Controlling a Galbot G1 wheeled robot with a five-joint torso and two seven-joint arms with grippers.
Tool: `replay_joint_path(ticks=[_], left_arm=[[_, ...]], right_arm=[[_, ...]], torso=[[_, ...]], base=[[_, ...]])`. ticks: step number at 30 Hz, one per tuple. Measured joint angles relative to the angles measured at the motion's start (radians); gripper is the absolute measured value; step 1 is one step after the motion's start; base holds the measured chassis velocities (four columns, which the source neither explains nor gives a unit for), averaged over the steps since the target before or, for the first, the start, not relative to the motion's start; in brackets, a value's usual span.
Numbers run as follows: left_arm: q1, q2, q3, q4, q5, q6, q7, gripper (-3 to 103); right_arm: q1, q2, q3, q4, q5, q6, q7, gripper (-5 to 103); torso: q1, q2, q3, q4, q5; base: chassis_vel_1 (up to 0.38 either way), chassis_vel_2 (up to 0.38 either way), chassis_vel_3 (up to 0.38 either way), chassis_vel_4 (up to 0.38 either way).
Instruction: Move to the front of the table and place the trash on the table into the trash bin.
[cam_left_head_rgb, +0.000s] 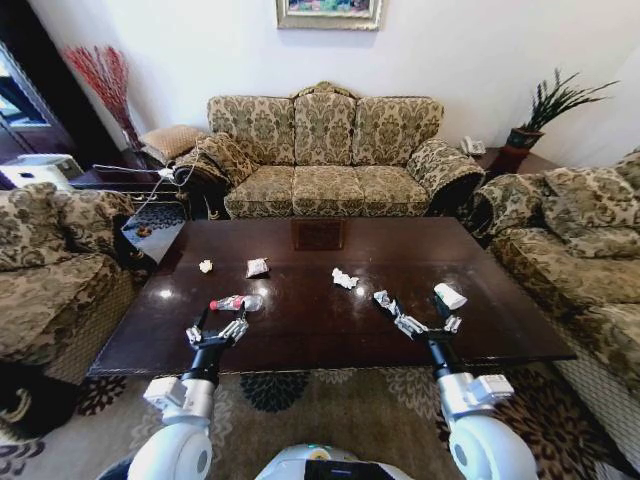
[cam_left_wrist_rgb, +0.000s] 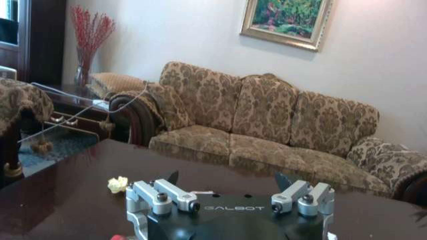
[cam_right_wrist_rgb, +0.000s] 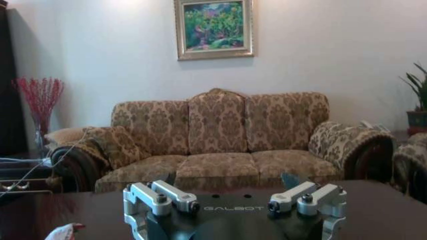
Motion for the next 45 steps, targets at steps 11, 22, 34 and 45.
replay_joint_path(ticks=[11, 22, 34, 45], left_arm=[[-0.009, -0.007, -0.011, 0.007, -0.003, -0.01, -0.004, 98], [-0.009, -0.011, -0.014, 0.015, -0.001, -0.011, -0.005, 98], [-0.003, -0.01, -0.013, 0.02, 0.004, -0.012, -0.002, 98], [-0.002, 0.009, -0.021, 0.032, 0.011, -0.02, -0.001, 98]], right_arm=[[0.003, -0.003, -0.01, 0.005, 0.001, 0.004, -0.006, 100], [0.002, 0.005, -0.021, 0.007, 0.017, 0.014, -0.009, 100], [-0.005, 0.007, -0.015, 0.007, 0.02, 0.046, -0.022, 100], [-0.015, 0.014, -0.02, 0.005, 0.019, 0.066, -0.02, 100]], torso=[[0.0, 0.0, 0.0, 0.0001, 0.0001], [0.0, 0.0, 0.0, 0.0001, -0.0011], [0.0, 0.0, 0.0, 0.0, 0.0006], [0.0, 0.0, 0.0, 0.0, 0.0003]], base=[[0.037, 0.041, -0.044, -0.047], [0.171, 0.162, -0.17, -0.166], [0.04, -0.068, -0.053, 0.08], [0.252, -0.215, -0.251, 0.232]])
